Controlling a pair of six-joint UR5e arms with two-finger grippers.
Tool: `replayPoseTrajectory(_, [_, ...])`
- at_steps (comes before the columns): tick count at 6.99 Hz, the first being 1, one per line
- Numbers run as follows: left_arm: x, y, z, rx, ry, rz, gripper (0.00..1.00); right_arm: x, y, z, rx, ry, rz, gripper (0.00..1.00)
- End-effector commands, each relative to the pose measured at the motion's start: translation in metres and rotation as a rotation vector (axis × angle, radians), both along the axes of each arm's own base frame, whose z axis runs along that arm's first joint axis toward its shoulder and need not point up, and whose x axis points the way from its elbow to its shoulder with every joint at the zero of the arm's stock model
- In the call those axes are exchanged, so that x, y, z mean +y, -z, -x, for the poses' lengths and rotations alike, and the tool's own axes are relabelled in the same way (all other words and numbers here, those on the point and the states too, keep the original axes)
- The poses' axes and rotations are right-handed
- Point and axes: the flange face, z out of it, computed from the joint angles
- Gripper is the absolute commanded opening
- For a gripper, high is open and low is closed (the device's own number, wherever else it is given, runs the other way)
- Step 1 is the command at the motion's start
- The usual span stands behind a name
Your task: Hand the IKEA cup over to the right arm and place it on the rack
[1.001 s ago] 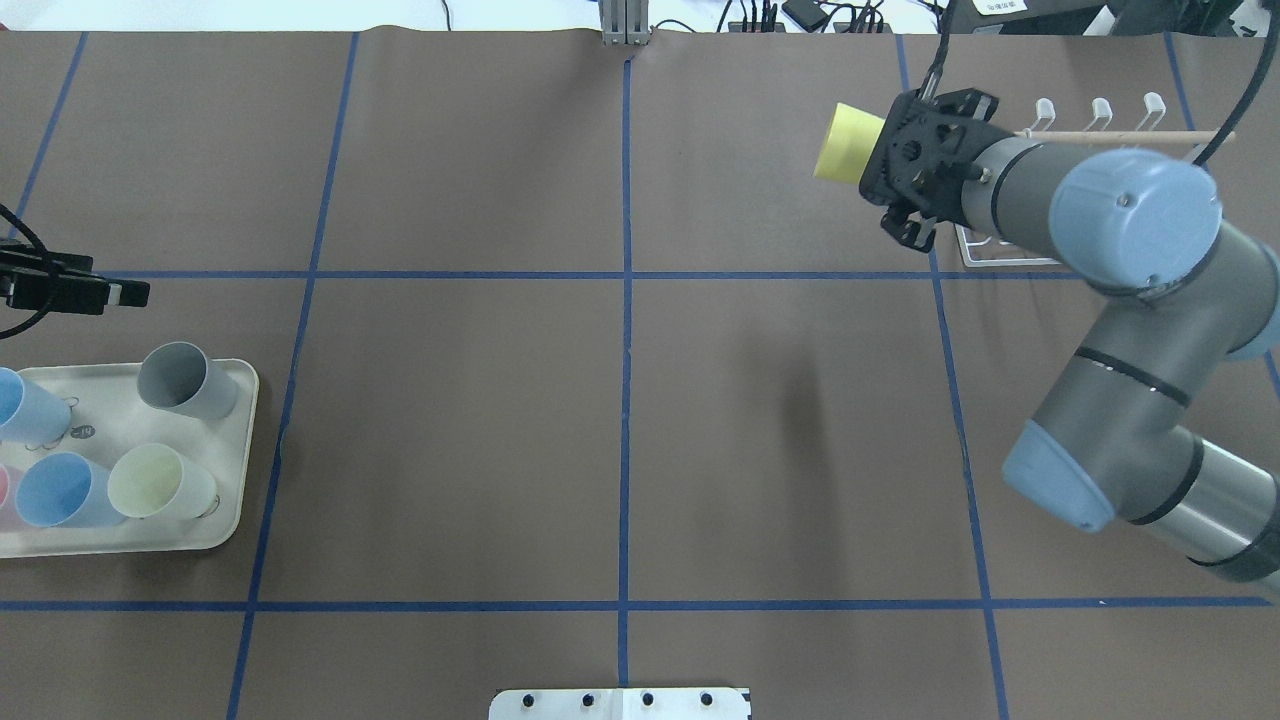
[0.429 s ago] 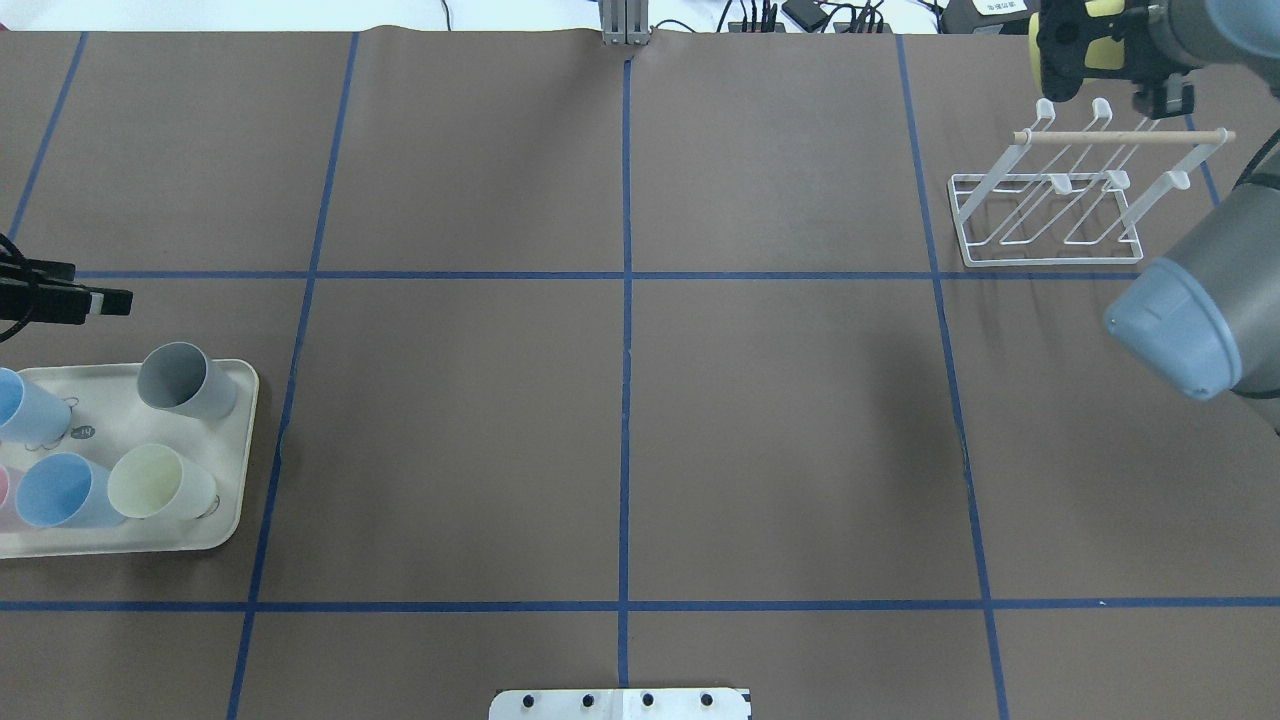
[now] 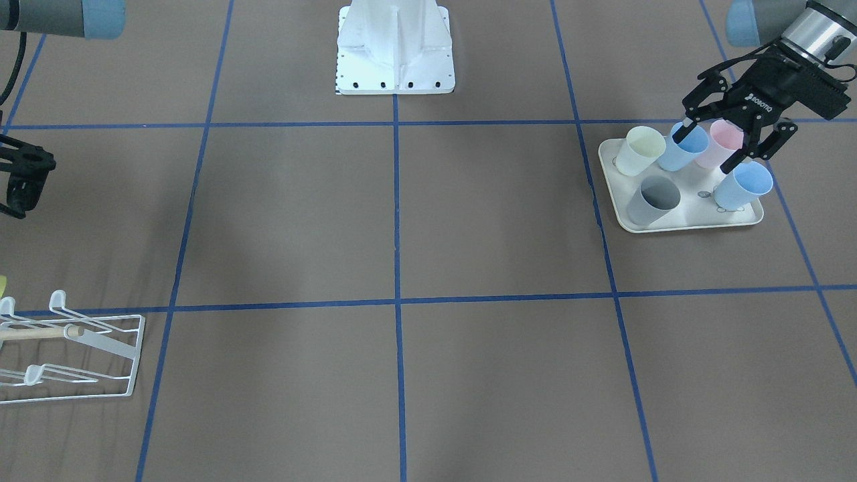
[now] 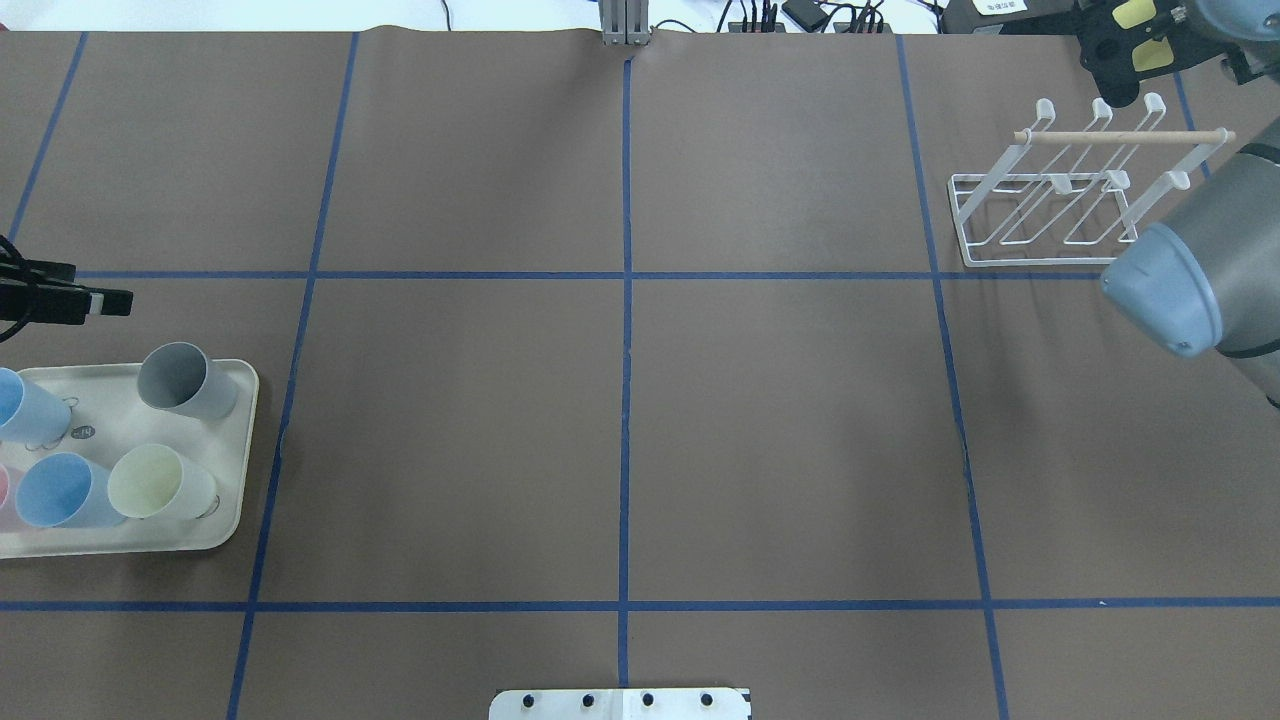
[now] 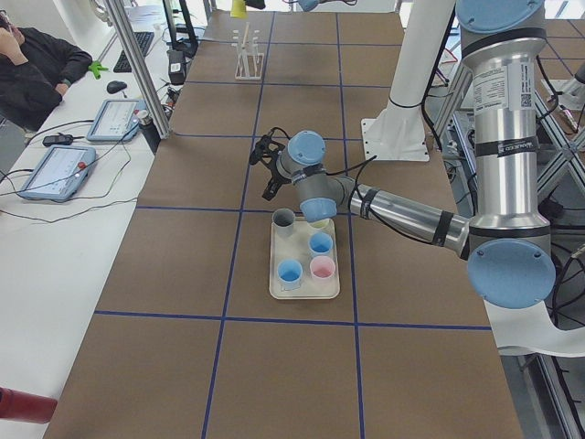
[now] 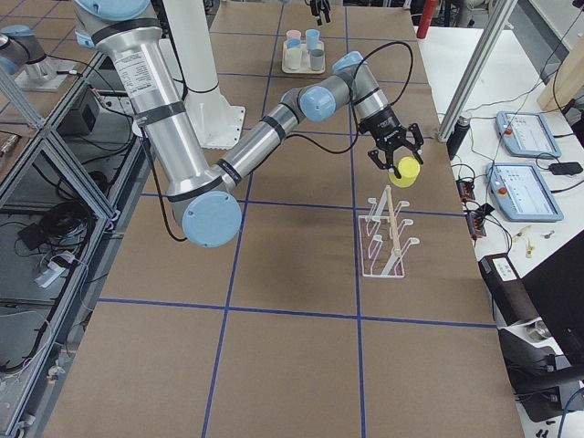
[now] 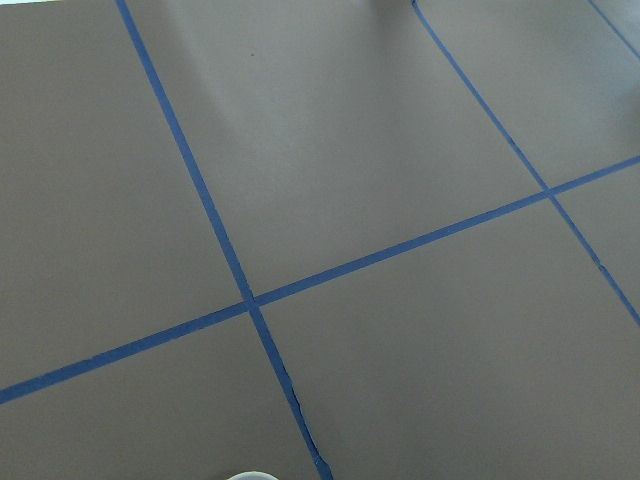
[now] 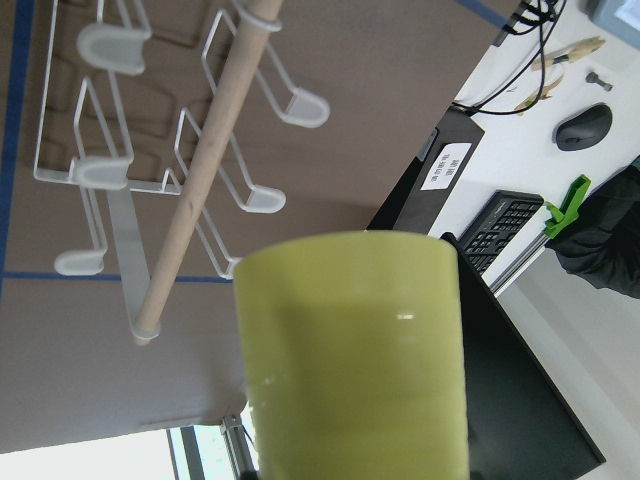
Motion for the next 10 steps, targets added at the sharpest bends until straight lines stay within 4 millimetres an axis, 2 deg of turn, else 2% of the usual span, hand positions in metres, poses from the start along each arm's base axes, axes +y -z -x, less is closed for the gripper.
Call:
replayPoseTrajectory(1, [0.000, 0.000, 0.000, 0.001, 0.000, 0.001, 1.00, -0.011, -0.027, 0.003, 0.088, 0.043, 0.042, 0.00])
replayPoseTrajectory(2, [0.000, 0.000, 0.000, 0.001, 0.000, 0.001, 1.00, -0.019, -0.041, 0.007, 0.096, 0.044, 0.053, 0.00])
replayPoseTrajectory(3, [0.000, 0.000, 0.000, 0.001, 0.000, 0.001, 1.00, -0.034, -0.068, 0.017, 0.091, 0.052, 0.036, 0.00])
replayPoseTrajectory(4, [0.000, 0.001, 0.000, 0.002, 0.000, -0.001, 1.00, -0.043, -0.082, 0.021, 0.099, 0.064, 0.013, 0.00])
replayPoseTrajectory(6, [0.000, 0.001, 0.000, 0.002, 0.000, -0.001, 1.00, -0.047, -0.094, 0.023, 0.130, 0.067, 0.022, 0.00])
replayPoseTrajectory(10, [0.000, 0.001, 0.000, 0.002, 0.000, -0.001, 1.00, -0.042, -0.102, 0.046, 0.162, 0.069, 0.017, 0.00])
